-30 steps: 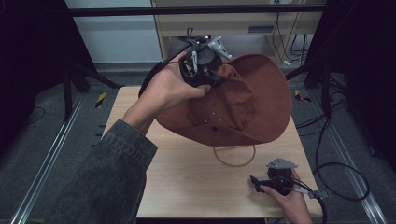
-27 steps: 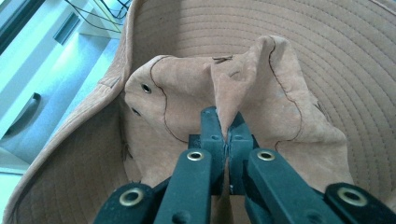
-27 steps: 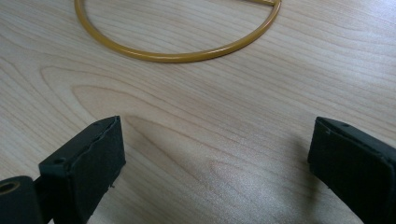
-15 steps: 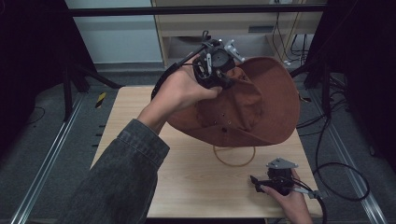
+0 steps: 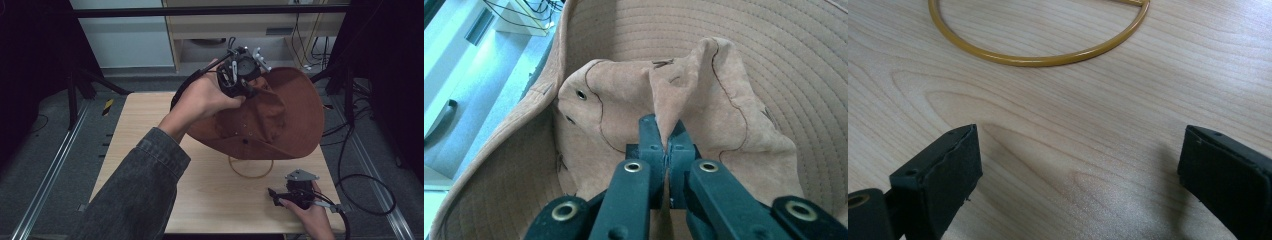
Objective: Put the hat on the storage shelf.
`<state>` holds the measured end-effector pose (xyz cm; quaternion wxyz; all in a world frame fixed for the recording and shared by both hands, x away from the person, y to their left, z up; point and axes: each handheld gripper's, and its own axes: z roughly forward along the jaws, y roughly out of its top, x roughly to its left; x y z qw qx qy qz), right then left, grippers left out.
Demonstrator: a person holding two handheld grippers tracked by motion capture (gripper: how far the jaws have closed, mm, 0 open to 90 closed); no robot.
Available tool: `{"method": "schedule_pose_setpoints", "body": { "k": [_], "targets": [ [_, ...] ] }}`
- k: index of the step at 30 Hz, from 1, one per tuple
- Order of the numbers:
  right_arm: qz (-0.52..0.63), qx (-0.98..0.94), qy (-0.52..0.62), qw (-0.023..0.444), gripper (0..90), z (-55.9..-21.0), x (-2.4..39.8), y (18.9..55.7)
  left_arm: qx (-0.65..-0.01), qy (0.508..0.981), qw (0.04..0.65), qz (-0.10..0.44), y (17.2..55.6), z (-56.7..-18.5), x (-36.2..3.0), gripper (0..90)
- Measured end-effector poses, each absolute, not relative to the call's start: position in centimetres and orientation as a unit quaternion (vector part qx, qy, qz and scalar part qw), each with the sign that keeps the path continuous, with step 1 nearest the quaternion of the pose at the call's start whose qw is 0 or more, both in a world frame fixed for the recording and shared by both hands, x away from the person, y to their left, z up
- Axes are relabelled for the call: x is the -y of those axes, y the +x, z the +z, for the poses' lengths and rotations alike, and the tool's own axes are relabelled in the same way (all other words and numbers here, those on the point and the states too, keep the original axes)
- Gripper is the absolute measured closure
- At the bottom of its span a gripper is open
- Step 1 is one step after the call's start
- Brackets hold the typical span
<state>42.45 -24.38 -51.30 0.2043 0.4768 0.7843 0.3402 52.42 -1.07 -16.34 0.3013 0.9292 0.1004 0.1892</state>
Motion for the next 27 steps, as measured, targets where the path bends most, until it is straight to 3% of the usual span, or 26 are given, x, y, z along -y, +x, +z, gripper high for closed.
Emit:
{"method": "schedule_pose_setpoints", "body": {
  "k": [27],
  "targets": [
    [0.340,-0.785,0.476,0.204,4.1,-51.3,24.4,42.5,-0.100,0.938,0.274,0.186,53.1,-17.6,2.5,88.5]
  ]
}}
